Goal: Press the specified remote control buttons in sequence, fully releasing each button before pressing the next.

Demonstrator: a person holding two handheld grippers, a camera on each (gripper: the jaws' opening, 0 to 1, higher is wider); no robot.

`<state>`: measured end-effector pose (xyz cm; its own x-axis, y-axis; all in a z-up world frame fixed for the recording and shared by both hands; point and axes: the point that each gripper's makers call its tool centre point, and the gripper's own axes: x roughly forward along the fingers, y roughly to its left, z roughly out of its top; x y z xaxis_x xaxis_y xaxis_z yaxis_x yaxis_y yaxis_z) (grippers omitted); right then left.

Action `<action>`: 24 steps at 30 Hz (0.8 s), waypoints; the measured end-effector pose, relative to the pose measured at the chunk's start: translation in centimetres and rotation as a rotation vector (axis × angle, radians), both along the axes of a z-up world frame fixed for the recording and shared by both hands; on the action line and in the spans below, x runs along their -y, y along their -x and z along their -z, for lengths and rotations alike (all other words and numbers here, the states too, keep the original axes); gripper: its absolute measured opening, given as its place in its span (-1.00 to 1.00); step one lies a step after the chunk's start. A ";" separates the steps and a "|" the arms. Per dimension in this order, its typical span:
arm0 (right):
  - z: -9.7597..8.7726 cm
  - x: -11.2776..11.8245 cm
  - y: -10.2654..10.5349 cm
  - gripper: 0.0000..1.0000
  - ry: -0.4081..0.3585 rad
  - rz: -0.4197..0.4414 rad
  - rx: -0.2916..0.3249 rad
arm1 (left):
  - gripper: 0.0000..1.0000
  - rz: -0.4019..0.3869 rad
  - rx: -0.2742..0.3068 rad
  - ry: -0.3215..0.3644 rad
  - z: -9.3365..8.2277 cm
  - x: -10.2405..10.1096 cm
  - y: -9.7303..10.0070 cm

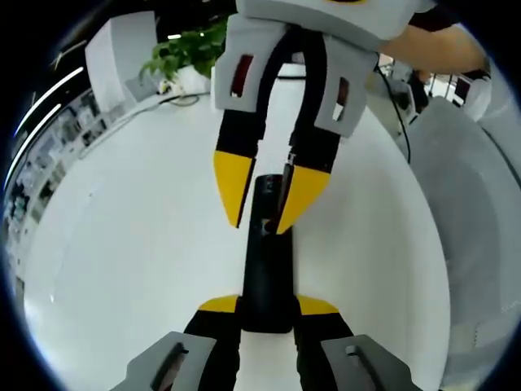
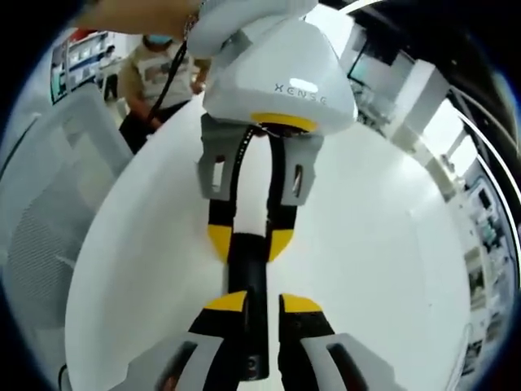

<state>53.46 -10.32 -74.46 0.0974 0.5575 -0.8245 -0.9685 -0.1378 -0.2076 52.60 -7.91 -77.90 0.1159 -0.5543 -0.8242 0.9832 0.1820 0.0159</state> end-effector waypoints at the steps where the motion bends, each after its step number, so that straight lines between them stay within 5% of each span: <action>1: -0.1 0.0 0.0 -0.76 -0.001 0.001 0.000 | -0.52 0.000 0.000 0.000 0.0 0.0 0.0; 24: -0.4 1.4 -0.1 -0.46 -0.044 0.029 -0.032 | -0.52 0.001 -0.001 0.006 0.0 0.0 -0.1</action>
